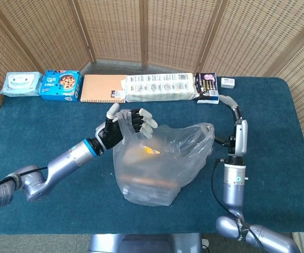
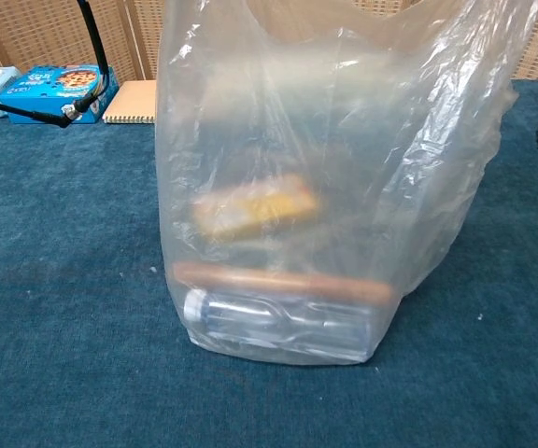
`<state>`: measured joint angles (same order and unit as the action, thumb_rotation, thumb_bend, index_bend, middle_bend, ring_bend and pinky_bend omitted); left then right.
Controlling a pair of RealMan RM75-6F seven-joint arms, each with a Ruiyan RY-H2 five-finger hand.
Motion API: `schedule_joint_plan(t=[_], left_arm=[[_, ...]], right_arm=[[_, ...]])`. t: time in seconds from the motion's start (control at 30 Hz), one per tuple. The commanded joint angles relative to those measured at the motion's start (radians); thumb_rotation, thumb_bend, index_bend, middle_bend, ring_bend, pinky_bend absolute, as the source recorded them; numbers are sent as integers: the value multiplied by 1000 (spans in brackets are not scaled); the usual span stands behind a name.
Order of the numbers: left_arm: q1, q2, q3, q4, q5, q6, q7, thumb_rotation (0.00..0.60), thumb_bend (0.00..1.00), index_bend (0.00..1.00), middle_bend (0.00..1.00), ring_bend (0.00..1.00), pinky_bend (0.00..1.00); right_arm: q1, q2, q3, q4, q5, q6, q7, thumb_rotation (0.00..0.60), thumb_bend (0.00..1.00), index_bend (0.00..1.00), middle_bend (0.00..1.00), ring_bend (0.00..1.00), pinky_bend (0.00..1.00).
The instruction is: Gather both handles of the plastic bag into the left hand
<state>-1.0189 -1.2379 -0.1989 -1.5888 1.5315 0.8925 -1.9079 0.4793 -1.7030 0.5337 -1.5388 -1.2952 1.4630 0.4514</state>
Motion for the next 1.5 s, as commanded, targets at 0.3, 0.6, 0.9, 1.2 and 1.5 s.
schedule_joint_plan(t=[0.3,0.6,0.9,1.2,1.5], left_arm=[[9,5,-2,0,-25,-15,115,0,118,376,402,424,361],[5,-2,-13,3,-22,-23,128,0,119,377,401,423,346],[-11,0,-19,3,-6,-36,145,0,117,376,402,389,298],[-30,-10,-16,9,1,-59,157,0,116,376,401,363,281],[-53,-19,-18,9,20,-65,148,0,108,377,401,351,274]], right_arm=[[15,45,40,-67,41,-20,-6,600,59,214,207,119,122],[0,99,42,-153,45,-17,-17,600,52,192,183,96,110],[3,164,52,-265,55,-37,-64,600,49,179,166,78,98],[1,209,54,-348,58,-30,-112,600,48,176,160,68,93],[19,237,64,-405,71,-31,-173,600,47,176,157,61,88]])
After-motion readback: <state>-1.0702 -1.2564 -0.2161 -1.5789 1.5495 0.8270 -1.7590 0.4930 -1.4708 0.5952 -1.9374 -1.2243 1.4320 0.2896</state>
